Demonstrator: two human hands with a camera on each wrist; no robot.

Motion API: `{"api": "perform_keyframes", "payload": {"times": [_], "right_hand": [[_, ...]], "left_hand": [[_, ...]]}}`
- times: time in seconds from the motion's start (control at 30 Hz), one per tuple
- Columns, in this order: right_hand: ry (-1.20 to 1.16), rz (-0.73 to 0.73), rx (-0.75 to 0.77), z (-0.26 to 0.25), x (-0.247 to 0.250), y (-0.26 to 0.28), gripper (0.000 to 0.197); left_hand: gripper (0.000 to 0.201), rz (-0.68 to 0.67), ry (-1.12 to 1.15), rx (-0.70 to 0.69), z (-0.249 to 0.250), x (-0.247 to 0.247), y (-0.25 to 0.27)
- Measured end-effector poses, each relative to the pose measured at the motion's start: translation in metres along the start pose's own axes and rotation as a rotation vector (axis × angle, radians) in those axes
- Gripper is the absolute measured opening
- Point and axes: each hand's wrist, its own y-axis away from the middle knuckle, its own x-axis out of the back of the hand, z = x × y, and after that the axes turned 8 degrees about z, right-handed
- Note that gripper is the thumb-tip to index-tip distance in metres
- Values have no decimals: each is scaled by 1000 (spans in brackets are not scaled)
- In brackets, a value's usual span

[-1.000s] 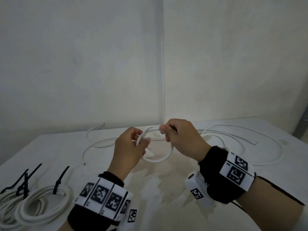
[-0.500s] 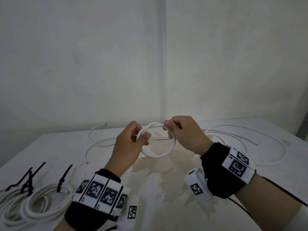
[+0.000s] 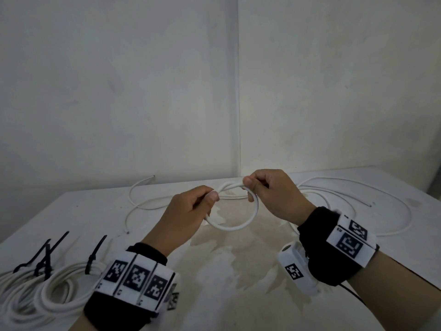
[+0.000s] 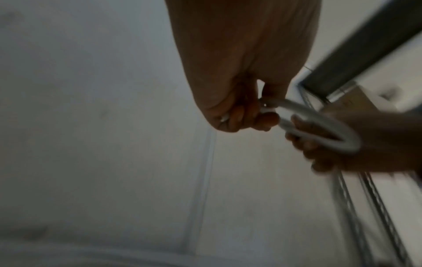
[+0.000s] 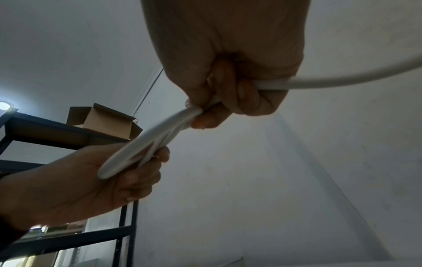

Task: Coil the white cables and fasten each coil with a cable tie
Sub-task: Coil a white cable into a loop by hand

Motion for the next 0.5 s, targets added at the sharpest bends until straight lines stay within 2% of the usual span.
{"api": "perform_keyframes", "payload": {"times": [0.1, 0.33, 0.4, 0.5], "right_hand": [[-54, 7, 7, -2, 0, 2, 32], [-59, 44, 4, 0, -2, 1, 33], [-75, 97, 14, -1, -5, -1, 32], [-58, 168, 26, 0, -9, -3, 31]], "left_hand": [[22, 25, 130, 78, 1, -4, -1], [27, 34, 182, 120, 2, -11, 1], [33, 34, 297, 218, 6, -13, 2], [44, -53, 663, 492, 15, -12, -2]]}}
